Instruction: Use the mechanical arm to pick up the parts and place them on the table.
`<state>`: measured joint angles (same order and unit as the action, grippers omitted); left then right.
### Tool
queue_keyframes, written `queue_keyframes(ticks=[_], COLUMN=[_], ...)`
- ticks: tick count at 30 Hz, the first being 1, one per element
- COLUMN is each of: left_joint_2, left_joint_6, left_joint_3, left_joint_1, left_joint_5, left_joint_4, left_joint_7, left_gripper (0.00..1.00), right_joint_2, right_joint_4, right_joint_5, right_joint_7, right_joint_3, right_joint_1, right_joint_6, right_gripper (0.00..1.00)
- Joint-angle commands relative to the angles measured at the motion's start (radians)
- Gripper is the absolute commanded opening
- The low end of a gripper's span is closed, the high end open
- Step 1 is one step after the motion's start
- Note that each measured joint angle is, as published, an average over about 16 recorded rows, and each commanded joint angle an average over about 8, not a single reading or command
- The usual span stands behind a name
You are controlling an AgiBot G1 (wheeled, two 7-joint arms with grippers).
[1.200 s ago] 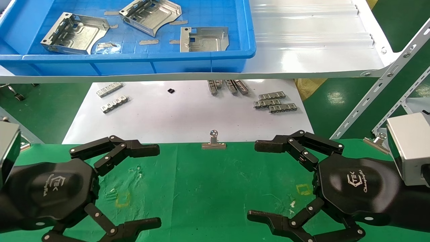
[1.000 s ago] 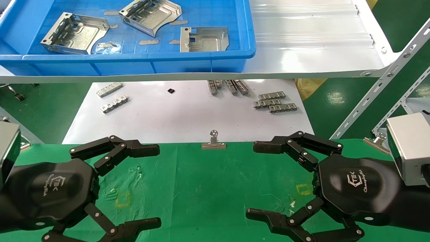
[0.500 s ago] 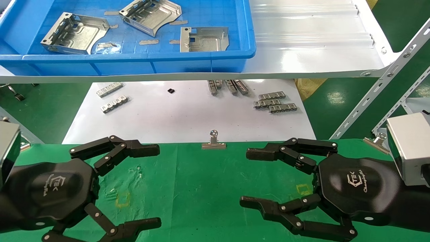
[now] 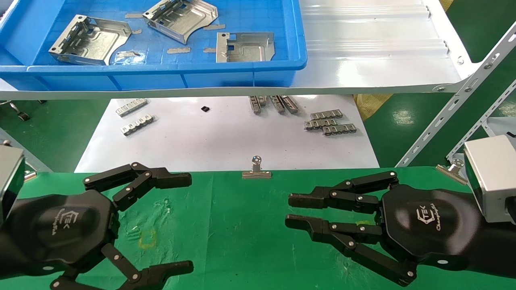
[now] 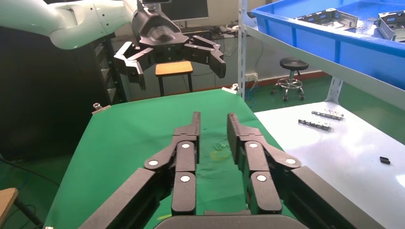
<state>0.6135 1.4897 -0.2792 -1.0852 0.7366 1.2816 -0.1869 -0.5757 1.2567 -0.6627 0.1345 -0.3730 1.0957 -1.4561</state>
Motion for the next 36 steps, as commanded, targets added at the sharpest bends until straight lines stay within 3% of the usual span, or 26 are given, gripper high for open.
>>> queue_keyframes(ticks=[1, 6, 11, 24, 30, 36], left_joint_2=[-0.002, 0.02, 0.091, 0.341, 0.387, 0.375], left_joint_6=[0.003, -0.03, -0.067, -0.192, -0.27, -0.293], left_joint_3=[0.0, -0.005, -0.032, -0.179, -0.246, -0.268], left_joint_1=[0.006, -0.063, -0.237, -0.747, -0.877, -0.939], left_joint_5=[-0.003, 0.031, 0.096, 0.396, 0.529, 0.575], left_joint_4=[0.001, -0.017, -0.115, -0.729, -0.942, -1.022], left_joint_7=[0.001, -0.012, -0.046, -0.039, -0.013, 0.02], left_gripper=[1.0, 1.0, 1.0, 1.0, 1.0, 1.0], right_joint_2=[0.0, 0.0, 0.0, 0.0, 0.0, 0.0], right_joint_4=[0.0, 0.0, 0.0, 0.0, 0.0, 0.0], right_joint_5=[0.0, 0.0, 0.0, 0.0, 0.0, 0.0], right_joint_7=[0.0, 0.0, 0.0, 0.0, 0.0, 0.0], right_joint_3=[0.0, 0.0, 0.0, 0.0, 0.0, 0.0], right_joint_1=[0.0, 0.0, 0.0, 0.0, 0.0, 0.0], right_joint_6=[0.0, 0.0, 0.0, 0.0, 0.0, 0.0], right_gripper=[0.0, 0.0, 0.0, 0.0, 0.0, 0.0])
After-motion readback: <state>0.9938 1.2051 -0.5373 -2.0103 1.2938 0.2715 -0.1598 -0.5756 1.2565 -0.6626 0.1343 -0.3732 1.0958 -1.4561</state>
